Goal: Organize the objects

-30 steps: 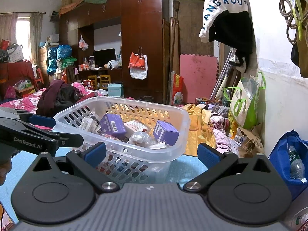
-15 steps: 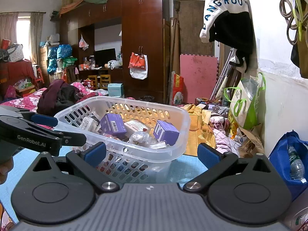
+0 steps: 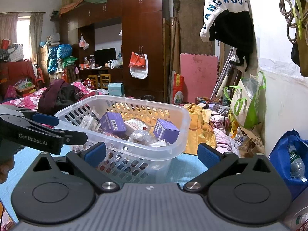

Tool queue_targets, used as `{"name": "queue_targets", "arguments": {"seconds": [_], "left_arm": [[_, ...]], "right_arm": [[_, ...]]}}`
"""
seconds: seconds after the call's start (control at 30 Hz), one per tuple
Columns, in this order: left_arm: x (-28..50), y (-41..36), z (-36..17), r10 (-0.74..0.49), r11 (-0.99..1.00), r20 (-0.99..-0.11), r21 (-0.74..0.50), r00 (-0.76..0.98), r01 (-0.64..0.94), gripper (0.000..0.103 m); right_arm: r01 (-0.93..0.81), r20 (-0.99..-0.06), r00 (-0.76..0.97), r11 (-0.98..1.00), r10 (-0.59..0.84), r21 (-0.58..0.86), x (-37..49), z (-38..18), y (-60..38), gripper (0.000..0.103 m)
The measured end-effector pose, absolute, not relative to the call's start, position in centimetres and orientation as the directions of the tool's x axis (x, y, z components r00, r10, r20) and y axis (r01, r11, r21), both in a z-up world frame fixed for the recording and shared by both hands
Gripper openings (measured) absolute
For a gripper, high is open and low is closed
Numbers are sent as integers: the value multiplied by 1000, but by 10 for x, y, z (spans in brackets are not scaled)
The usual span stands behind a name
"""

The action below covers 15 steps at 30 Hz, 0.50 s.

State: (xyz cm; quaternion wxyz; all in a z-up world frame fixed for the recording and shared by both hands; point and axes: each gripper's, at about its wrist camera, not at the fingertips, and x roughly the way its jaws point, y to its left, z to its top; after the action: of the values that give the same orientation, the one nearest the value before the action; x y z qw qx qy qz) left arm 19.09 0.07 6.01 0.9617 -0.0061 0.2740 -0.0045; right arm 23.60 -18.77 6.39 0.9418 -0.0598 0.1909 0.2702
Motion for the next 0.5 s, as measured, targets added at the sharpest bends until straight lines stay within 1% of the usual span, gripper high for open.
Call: {"name": "queue_targets", "arguments": {"seconds": [0.5], "left_arm": [[190,0,63,-5,1000,-521,-9,854,1,102]], "right_arm": [[-525,-393,782,851,484,4,234,62,-189,103]]}}
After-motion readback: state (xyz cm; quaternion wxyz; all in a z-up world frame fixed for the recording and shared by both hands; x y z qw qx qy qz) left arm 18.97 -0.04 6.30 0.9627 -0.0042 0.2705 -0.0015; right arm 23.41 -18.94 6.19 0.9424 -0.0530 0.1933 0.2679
